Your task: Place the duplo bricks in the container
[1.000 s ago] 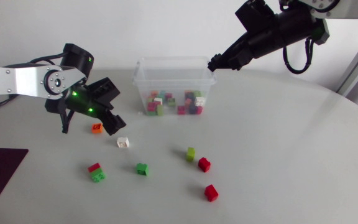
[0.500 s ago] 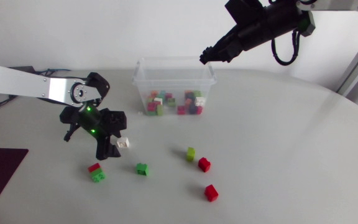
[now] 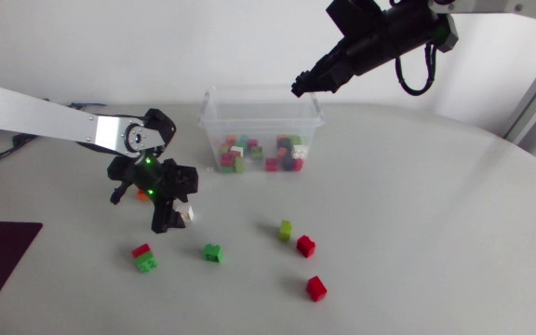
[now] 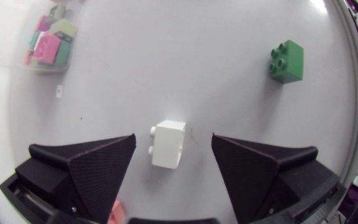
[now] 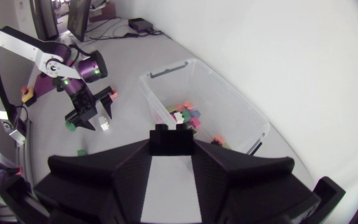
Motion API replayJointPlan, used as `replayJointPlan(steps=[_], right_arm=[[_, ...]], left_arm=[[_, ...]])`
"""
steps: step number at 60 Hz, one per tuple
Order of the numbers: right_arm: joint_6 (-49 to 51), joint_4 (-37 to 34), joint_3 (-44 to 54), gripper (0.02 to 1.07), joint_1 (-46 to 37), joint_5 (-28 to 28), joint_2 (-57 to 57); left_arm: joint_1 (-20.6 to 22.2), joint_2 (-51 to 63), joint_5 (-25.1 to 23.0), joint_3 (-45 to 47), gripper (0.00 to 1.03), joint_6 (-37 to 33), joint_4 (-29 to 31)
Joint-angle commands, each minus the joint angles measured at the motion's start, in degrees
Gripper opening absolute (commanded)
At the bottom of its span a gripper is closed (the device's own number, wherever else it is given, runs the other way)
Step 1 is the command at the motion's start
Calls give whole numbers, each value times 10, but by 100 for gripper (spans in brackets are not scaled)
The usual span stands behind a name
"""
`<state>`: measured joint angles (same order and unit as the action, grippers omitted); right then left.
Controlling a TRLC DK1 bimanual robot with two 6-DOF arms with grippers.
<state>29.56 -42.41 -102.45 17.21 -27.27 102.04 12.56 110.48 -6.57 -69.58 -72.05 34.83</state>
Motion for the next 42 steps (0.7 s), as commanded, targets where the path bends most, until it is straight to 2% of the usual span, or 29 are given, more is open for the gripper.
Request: replayJointPlan(steps=[1,7,9,10,14,21,34,42], right_arm=[[-7,-7,-24,34,5,-5,21],[-14,1,-27,34,7,-4,30],[-15,3,-28,34,9,-4,33],[-17,4,-30,34,10,-3,36],[-24,11,-35,34,10,-2,45],[-38,28,-49,34,8,0,62],[-74,82,-67,34,-4,7,97],[-101,121,-67,34,-9,12,121]], left_arm=[[4,22,2,-22,66,-19,-1],[3,33,2,-30,47,-20,-1],[3,35,2,-32,38,-21,-1],[3,35,2,-31,29,-23,0],[4,33,2,-28,12,-24,3],[-3,18,-1,-33,11,-21,33],[-7,-53,-53,-32,11,-1,83],[-10,-106,-98,-38,11,48,87]])
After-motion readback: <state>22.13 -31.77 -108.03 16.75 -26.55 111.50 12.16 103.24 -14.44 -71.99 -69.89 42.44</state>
